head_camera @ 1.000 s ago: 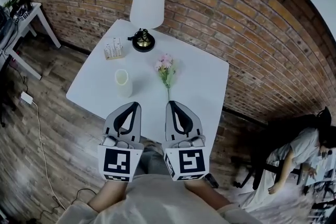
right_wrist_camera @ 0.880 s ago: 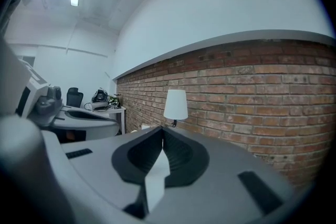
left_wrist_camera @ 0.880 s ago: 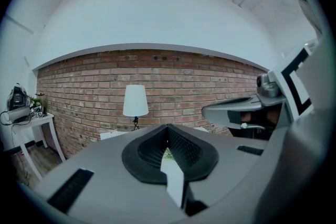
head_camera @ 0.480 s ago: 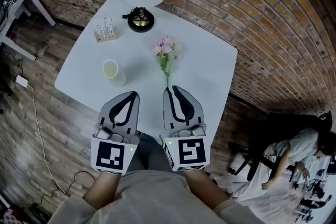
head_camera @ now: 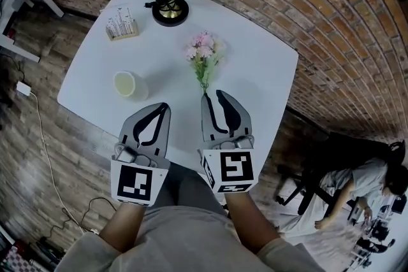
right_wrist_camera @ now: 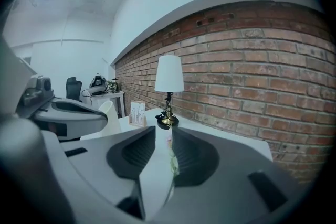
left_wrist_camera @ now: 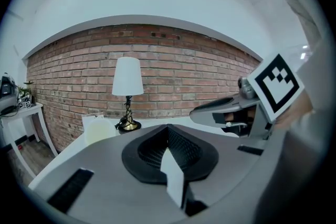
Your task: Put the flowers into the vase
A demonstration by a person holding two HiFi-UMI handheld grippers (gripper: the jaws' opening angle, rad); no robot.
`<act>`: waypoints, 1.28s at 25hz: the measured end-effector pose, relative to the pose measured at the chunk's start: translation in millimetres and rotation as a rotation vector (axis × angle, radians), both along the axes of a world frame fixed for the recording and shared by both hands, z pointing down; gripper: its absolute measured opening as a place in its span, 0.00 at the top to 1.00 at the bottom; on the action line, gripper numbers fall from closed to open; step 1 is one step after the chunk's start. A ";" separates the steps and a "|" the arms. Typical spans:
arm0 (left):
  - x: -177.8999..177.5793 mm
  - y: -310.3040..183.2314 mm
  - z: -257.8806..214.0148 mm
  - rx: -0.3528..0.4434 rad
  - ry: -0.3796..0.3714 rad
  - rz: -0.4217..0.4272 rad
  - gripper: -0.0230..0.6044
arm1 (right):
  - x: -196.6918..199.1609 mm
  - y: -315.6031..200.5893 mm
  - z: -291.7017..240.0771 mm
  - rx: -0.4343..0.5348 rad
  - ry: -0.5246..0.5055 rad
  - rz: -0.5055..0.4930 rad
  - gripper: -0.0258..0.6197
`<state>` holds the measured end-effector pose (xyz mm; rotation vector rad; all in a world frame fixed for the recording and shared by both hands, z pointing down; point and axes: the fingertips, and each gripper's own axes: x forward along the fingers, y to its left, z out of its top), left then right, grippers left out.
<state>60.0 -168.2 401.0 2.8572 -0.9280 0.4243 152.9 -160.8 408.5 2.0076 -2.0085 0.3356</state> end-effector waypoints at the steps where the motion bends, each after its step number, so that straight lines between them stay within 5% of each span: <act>1: 1.5 -1.0 3.0 0.003 -0.007 0.005 0.96 | 3.0 -2.5 6.1 -0.014 -0.001 0.004 0.82; 12: 22.5 -6.0 28.2 0.004 -0.077 0.066 0.96 | 28.8 -34.5 66.6 -0.207 0.007 0.017 0.79; 32: 38.5 -25.5 36.0 -0.015 -0.060 0.094 0.96 | 51.5 -66.7 144.8 -0.558 -0.055 -0.016 0.79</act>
